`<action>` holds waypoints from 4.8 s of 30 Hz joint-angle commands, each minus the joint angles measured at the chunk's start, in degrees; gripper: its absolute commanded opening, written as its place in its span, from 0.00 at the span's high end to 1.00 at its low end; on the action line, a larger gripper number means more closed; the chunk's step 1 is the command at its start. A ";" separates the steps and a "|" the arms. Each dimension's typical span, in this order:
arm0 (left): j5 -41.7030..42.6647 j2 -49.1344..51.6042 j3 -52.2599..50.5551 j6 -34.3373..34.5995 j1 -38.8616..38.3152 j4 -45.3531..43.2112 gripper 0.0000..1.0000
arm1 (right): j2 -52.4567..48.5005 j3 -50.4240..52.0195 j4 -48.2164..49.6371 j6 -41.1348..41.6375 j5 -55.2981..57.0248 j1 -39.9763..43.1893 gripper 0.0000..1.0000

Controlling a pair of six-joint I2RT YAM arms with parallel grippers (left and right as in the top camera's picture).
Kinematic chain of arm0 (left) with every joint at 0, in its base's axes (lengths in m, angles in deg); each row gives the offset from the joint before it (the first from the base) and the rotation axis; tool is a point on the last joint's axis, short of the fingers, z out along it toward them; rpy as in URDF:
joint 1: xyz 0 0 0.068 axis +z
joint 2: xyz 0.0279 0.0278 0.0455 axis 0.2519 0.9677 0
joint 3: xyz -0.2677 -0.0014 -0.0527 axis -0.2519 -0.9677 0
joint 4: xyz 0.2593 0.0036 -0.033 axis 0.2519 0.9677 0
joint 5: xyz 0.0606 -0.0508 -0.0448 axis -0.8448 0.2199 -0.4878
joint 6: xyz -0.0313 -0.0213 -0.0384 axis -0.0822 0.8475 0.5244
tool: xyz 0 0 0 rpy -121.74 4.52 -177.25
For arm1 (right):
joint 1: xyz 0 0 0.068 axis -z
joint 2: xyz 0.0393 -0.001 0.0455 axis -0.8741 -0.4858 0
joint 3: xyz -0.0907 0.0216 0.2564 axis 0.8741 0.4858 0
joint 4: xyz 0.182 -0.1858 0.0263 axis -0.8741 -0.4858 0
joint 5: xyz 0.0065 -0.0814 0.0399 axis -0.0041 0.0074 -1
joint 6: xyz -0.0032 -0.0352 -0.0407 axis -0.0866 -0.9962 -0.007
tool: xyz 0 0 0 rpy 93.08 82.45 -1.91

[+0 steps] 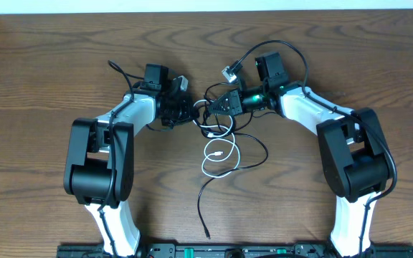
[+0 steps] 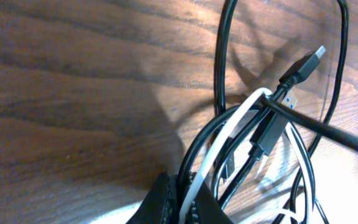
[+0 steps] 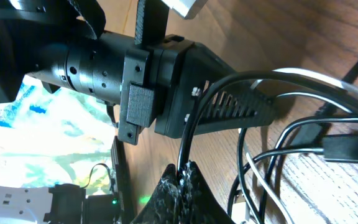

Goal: Untangle cables

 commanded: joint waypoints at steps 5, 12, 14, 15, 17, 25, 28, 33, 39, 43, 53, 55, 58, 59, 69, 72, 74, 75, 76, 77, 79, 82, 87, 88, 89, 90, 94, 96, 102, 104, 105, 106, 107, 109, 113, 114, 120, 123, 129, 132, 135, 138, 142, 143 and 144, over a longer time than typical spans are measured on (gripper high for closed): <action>-2.54 -1.90 0.26 0.17 3.91 2.82 0.93 | 2.47 0.35 0.83 0.96 -2.03 1.27 0.99; -2.51 -3.56 0.26 1.16 9.53 5.46 0.93 | 5.05 0.35 0.59 1.38 -0.94 1.99 0.99; -2.51 -3.56 0.26 2.89 11.04 6.14 0.92 | 5.55 0.35 0.57 1.40 -0.79 2.32 0.99; -2.51 -3.56 0.26 3.63 11.72 6.47 0.93 | 5.60 0.35 0.39 1.40 -0.57 2.56 0.99; -2.49 -3.56 0.26 4.02 12.83 6.97 0.93 | 5.70 0.35 -0.13 1.42 -0.46 3.08 0.99; -2.49 -3.56 0.26 6.58 14.71 7.98 0.93 | 5.70 0.35 -13.35 -0.37 11.63 6.14 0.99; -2.51 -3.56 0.26 6.58 14.71 7.98 0.93 | 5.70 0.35 -18.29 -2.67 16.09 6.67 0.99; -2.54 -3.56 0.26 6.56 14.71 7.98 0.92 | 5.70 0.35 -24.41 -3.39 28.00 6.97 0.99; -3.74 -3.56 0.26 6.58 14.71 7.98 0.93 | 5.70 0.35 -30.51 -3.30 45.24 7.02 0.99; -4.02 -3.56 0.26 6.58 14.71 7.98 0.93 | 5.68 0.35 -33.14 -3.15 52.70 7.02 0.99; -4.74 -3.56 0.26 6.58 14.71 7.98 0.93 | 5.68 0.37 -35.08 -2.21 61.24 7.02 0.99; -5.68 -3.56 0.26 6.56 14.73 7.98 0.93 | 5.68 0.37 -35.95 -1.55 64.63 7.02 0.99; -7.17 -3.56 0.26 6.58 14.71 8.00 0.93 | 5.68 0.37 -37.70 -0.55 70.29 7.02 0.99; -7.50 -3.56 0.26 6.60 14.71 8.02 0.93 | 5.68 0.42 -38.27 -0.55 72.00 7.04 0.99; -7.67 -3.56 0.26 6.56 14.71 8.02 0.93 | 5.68 4.52 -37.75 3.26 85.53 7.39 0.99; -7.69 -3.56 0.26 6.56 14.71 8.02 0.93 | 5.68 7.41 -34.03 3.26 85.90 7.78 0.99; -7.69 -3.56 0.26 6.56 14.71 8.02 0.93 | 5.68 9.79 -30.88 3.26 85.88 8.35 0.99; -7.69 -3.56 0.26 6.56 14.71 8.02 0.93 | 5.68 10.97 -29.24 3.26 85.85 8.66 0.99; -7.69 -3.56 0.26 6.56 14.71 8.02 0.94 | 5.68 12.41 -27.32 3.28 85.85 8.96 0.99; -7.69 -3.56 0.26 6.56 14.71 8.02 0.93 | 5.68 13.42 -25.90 3.30 85.83 9.16 0.99; -7.69 -3.56 0.26 6.56 14.71 8.02 0.92 | 5.68 16.24 -21.75 3.30 85.57 9.81 0.99; -7.67 -3.56 0.26 6.58 14.71 8.00 0.92 | 5.68 20.24 -15.63 3.32 83.65 10.40 0.99; -7.67 -3.56 0.26 6.58 14.64 8.00 0.92 | 5.68 27.54 -1.64 5.99 77.29 10.54 0.97; -7.65 -3.56 0.26 6.58 14.62 8.00 0.92 | 5.68 29.11 1.62 6.36 76.19 10.54 0.97; -7.67 -3.56 0.26 6.58 14.60 7.98 0.92 | 5.68 30.34 4.00 6.36 75.52 10.49 0.97; -7.67 -3.56 0.26 6.56 14.60 7.98 0.91 | 5.68 31.30 5.79 6.34 75.32 10.51 0.97; -7.65 -3.56 0.26 6.58 14.60 7.98 0.91 | 5.68 33.31 8.81 6.29 75.34 10.54 0.88; -7.65 -3.56 0.26 6.58 14.56 7.98 0.87 | 5.68 33.35 9.03 6.29 75.28 10.54 0.84; -7.65 -3.56 0.26 6.60 14.56 7.98 0.87 | 5.68 33.35 10.29 6.25 72.94 10.45 0.76; -7.65 -3.56 0.26 6.58 14.56 8.00 0.87 | 5.68 33.35 10.27 6.23 72.94 10.45 0.70; -7.65 -3.56 0.26 6.60 14.56 7.98 0.87 | 5.68 33.35 10.27 6.23 72.94 10.45 0.67; -7.65 -3.56 0.26 6.60 14.56 7.98 0.87 | 5.68 33.35 10.27 6.23 72.94 10.45 0.61; -7.65 -3.56 0.26 6.60 14.56 7.98 0.87 | 5.68 33.35 10.27 6.23 72.94 10.45 0.51; -7.65 -3.56 0.26 6.60 14.56 8.00 0.83 | 5.68 33.35 10.27 6.23 72.94 10.45 0.37; -7.65 -3.56 0.26 6.60 14.56 7.98 0.75 | 5.68 33.35 10.27 6.23 72.94 10.45 0.27; -7.65 -3.56 0.26 6.60 14.56 7.98 0.75 | 5.68 33.35 10.27 6.25 72.91 10.45 0.26; -7.65 -3.56 0.26 6.60 14.56 7.96 0.53 | 5.68 33.35 10.27 6.23 72.48 10.45 0.21; -7.43 -3.56 0.26 6.58 14.53 7.98 0.50 | 5.68 33.35 10.27 6.25 72.48 10.45 0.22; 3.89 -3.56 0.26 6.21 14.53 6.62 0.48 | 5.68 33.35 10.27 6.25 72.48 10.45 0.23; 8.33 -3.56 0.26 4.04 14.53 5.60 0.45 | 5.68 33.35 10.27 6.25 72.48 10.45 0.23; 13.84 -3.56 0.26 2.38 14.53 4.46 0.44 | 5.68 33.35 10.27 6.25 72.48 10.45 0.23; 15.63 -3.58 0.26 1.55 14.43 4.26 0.44 | 5.68 33.35 10.27 6.23 72.04 10.45 0.21; 14.71 -3.69 0.26 1.55 13.25 4.09 0.44 | 5.68 33.35 10.27 5.75 71.82 10.45 0.20; 13.25 -3.91 0.26 1.57 12.70 4.09 0.44 | 5.68 33.35 10.27 5.75 71.82 10.45 0.20; 11.23 -4.17 0.26 1.57 12.07 4.13 0.44 | 5.68 33.35 10.29 5.75 71.82 10.45 0.20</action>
